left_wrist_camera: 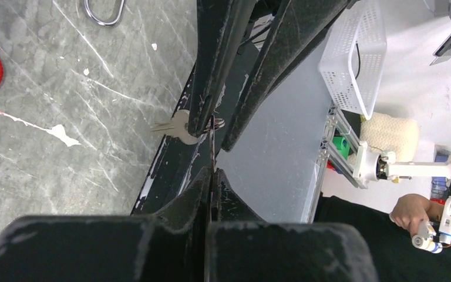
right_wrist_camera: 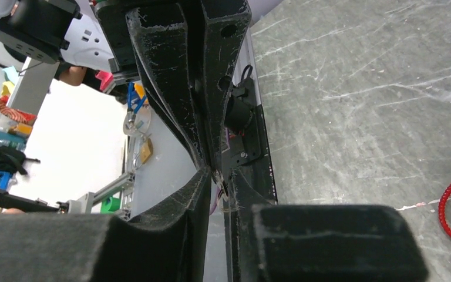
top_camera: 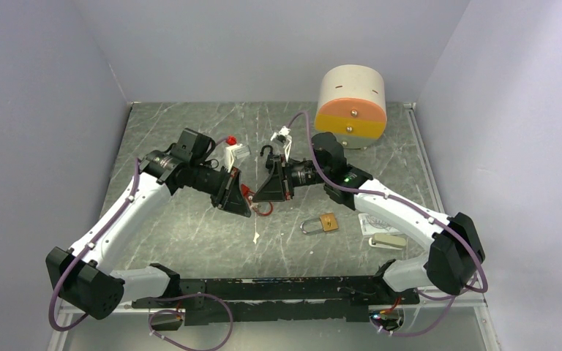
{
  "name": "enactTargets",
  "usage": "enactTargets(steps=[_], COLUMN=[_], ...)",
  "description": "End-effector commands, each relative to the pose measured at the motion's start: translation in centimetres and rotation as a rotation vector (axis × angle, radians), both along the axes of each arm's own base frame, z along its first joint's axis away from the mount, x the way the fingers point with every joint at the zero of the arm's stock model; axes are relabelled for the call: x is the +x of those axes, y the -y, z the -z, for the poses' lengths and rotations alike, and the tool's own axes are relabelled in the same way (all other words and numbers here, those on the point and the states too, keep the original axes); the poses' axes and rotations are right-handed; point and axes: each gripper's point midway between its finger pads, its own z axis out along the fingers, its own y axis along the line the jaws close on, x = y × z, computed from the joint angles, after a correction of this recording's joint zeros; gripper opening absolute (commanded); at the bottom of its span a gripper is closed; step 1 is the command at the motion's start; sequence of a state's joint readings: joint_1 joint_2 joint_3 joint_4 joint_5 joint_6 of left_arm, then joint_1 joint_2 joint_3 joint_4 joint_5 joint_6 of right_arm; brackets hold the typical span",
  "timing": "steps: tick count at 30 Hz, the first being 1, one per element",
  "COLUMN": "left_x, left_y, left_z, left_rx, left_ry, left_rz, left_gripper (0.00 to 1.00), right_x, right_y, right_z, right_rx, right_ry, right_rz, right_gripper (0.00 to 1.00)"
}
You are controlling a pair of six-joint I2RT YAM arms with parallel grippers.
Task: Unlock with the key
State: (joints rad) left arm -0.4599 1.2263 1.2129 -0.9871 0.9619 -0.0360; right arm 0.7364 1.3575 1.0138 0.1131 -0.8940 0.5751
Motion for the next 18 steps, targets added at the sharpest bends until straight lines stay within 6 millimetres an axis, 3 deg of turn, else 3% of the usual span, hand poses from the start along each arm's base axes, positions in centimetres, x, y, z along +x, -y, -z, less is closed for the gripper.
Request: enactTargets(steps=[1,4,7,13,15,18], left_x=[-0.4,-0.4,-0.5,0.3,1.0,2.6], left_y=[0.2,0.2,0.3,0.5,1.0,1.9], left_z=[-2.4,-2.7,-3.4,-5.8,-7.2,-11.2], left_rx=[-0.069,-0.072,-0.086,-0.118,-0.172,-0.298], left_ry=[0.097,0.102,0.107,0.152,0.171,0.173], left_rz=[0.056,0.057,0.06,-0.015,-0.076,-0.232], left_gripper=[0.03,0.03,0.03,0.6,0.7,0.76], right_x=[-1.2,-1.4,-1.3,1.1,2.1,2.6], right_y=[0.4,0.3,0.2,0.6,1.1,2.4], right_z=[-1.3,-1.8,-2.3,-5.3,-6.9,-10.2], right_rx=[0.043,0.052,0.064,0.177,0.247,0.36], right_ry=[0.067,0.072,0.082,0.118,0.128,0.158], right_rz=[-0.063,-0.077,-0.077,0.153,0.254,0.358], right_gripper=[0.17,0.0,0.0,0.0,0.0,0.0])
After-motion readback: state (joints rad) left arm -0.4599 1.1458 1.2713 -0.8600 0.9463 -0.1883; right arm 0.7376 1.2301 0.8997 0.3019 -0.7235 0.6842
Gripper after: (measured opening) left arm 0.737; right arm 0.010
